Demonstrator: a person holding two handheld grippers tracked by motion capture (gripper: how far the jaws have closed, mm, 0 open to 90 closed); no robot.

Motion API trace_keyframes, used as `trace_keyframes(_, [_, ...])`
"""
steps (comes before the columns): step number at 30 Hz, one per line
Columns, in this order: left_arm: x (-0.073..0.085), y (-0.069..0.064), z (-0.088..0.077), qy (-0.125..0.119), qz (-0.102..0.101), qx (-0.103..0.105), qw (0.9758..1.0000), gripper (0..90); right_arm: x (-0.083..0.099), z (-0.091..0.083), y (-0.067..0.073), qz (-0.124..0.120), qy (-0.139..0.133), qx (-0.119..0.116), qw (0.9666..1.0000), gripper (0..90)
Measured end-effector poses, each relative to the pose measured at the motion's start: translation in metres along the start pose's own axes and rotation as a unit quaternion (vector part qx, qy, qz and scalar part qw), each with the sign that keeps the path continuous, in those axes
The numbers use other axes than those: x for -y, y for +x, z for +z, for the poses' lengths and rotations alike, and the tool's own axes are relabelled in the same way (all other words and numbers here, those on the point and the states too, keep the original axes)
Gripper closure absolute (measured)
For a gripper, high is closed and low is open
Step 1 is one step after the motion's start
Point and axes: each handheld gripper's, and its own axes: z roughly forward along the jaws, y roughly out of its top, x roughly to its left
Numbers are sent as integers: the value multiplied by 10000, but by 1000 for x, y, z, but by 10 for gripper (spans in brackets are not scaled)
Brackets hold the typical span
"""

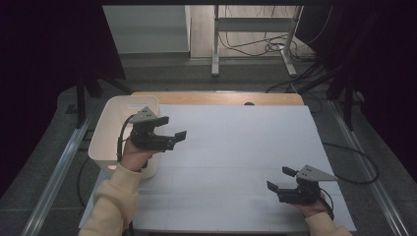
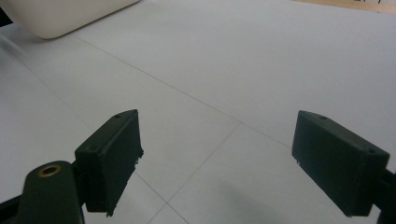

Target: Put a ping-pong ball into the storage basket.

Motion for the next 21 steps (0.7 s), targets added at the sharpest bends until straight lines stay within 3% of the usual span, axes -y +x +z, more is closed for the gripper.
trace_keyframes(1, [2,-4,0,2,45,-58,10000,117,0,0,0,-5,-9,1,10000,161])
trace_keyframes(6, [9,-20,1,-15,237,28,9997,117,0,0,-1,-9,-15,-8,10000,161])
trace_keyframes(9, [15,-32,2,38,391,216,9990,117,0,0,-1,-15,-19,-2,10000,161])
trace_keyframes(11, [21,-40,4,111,445,455,9979,121,0,0,0,-26,-5,10,10000,161])
trace_keyframes(14, [30,-50,6,149,562,499,9971,124,0,1,1,-47,15,13,10000,161])
trace_keyframes(19, [43,-59,7,191,580,541,9967,123,0,1,1,-52,17,15,10000,161])
trace_keyframes(21, [54,-61,10,324,591,557,9962,123,0,1,1,-53,18,12,10000,161])
